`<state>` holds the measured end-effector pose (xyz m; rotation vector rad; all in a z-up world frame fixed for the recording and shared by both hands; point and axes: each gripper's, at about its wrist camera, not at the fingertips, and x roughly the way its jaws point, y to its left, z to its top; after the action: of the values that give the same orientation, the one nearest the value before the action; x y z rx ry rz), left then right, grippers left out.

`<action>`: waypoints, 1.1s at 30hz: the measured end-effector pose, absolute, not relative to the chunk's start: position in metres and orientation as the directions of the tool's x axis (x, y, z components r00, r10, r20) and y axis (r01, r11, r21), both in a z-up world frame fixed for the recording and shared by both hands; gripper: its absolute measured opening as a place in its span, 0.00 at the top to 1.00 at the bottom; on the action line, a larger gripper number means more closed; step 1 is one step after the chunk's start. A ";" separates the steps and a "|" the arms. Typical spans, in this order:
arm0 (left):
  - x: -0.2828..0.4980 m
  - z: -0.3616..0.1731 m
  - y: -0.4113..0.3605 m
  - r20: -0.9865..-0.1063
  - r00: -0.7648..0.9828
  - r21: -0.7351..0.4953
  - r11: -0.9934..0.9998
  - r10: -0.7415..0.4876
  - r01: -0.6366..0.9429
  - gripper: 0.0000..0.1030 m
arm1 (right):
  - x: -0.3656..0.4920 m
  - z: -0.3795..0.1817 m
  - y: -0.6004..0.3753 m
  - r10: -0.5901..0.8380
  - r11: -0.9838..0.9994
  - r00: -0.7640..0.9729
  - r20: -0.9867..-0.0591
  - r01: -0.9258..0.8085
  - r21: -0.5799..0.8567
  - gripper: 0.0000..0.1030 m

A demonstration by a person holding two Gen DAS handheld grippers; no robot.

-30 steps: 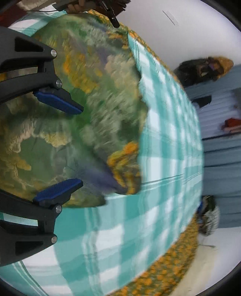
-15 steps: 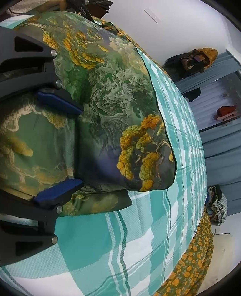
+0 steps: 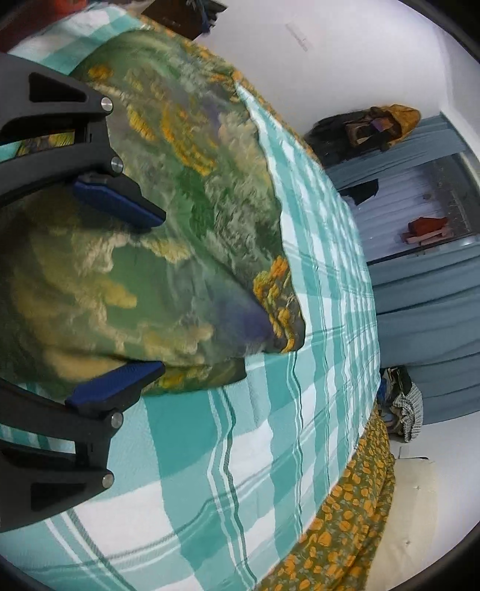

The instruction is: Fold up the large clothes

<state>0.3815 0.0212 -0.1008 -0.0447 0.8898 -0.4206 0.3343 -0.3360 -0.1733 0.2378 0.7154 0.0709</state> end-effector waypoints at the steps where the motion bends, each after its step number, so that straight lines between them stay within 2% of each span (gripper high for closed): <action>1: 0.396 -0.108 0.012 -0.753 0.535 -0.238 0.916 -0.383 0.322 0.04 | 0.337 -0.177 -0.336 0.147 0.969 0.747 -0.648 0.024 0.247 0.23; 3: 0.431 -0.130 -0.005 -0.793 0.492 -0.250 0.929 -0.358 0.273 0.04 | 0.340 -0.184 -0.337 0.153 0.965 0.736 -0.660 0.032 0.260 0.22; 6: 0.473 -0.164 -0.019 -0.855 0.461 -0.163 0.967 -0.238 0.197 0.03 | 0.340 -0.192 -0.340 0.176 0.956 0.730 -0.660 0.032 0.291 0.22; 11: 0.502 -0.192 -0.014 -0.860 0.468 -0.159 0.978 -0.206 0.138 0.00 | 0.346 -0.196 -0.344 0.206 0.948 0.713 -0.671 0.025 0.318 0.21; 17: 0.498 -0.195 -0.006 -0.837 0.489 -0.200 0.969 -0.245 0.143 0.00 | 0.356 -0.200 -0.342 0.224 0.943 0.688 -0.690 0.025 0.331 0.19; 26: 0.476 -0.179 -0.018 -0.870 0.463 -0.097 0.979 -0.170 0.178 0.00 | 0.354 -0.200 -0.346 0.242 0.942 0.684 -0.688 0.003 0.334 0.19; 33: 0.401 -0.160 -0.023 -0.855 0.486 -0.041 0.958 -0.181 0.285 0.00 | 0.343 -0.197 -0.345 0.218 0.950 0.697 -0.683 0.008 0.311 0.19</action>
<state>0.4014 -0.0227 -0.1605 0.1116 1.0256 -0.2843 0.3432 -0.3454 -0.1972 0.3026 0.7933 0.1191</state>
